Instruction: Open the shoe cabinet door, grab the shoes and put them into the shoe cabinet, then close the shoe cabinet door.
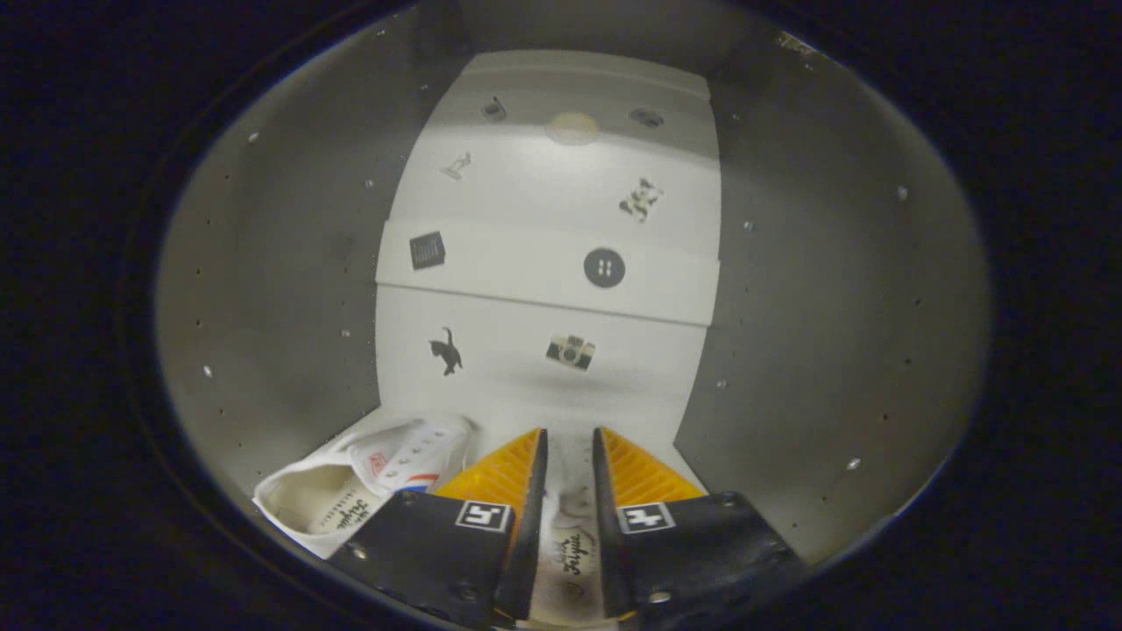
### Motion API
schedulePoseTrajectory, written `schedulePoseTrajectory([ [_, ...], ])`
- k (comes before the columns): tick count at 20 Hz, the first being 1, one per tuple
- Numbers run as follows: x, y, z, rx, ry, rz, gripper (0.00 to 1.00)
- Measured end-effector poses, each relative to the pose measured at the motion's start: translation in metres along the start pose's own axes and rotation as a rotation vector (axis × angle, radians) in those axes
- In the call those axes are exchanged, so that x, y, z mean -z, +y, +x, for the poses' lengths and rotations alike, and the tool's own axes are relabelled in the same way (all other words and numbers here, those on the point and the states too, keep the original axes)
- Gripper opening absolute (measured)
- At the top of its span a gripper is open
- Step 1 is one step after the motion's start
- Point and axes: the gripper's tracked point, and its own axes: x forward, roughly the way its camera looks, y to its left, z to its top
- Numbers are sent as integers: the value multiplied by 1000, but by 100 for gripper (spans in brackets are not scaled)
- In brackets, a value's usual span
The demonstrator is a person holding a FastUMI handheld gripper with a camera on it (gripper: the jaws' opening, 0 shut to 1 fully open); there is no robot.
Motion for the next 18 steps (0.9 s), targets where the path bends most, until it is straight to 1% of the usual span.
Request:
schedulePoseTrajectory([
  [2, -13, 5, -20, -1, -12, -22, 48],
  [5, -40, 17, -63, -16, -54, 3, 70],
  [8, -67, 26, -116, 9, -117, 13, 89],
  [10, -78, 44, -165, -30, -136, 17, 100],
  [14, -92, 70, -258, -132, -119, 36, 100],
  [16, -100, 64, -309, -154, -111, 26, 100],
  [18, -109, 49, -361, -163, -117, 56, 100],
])
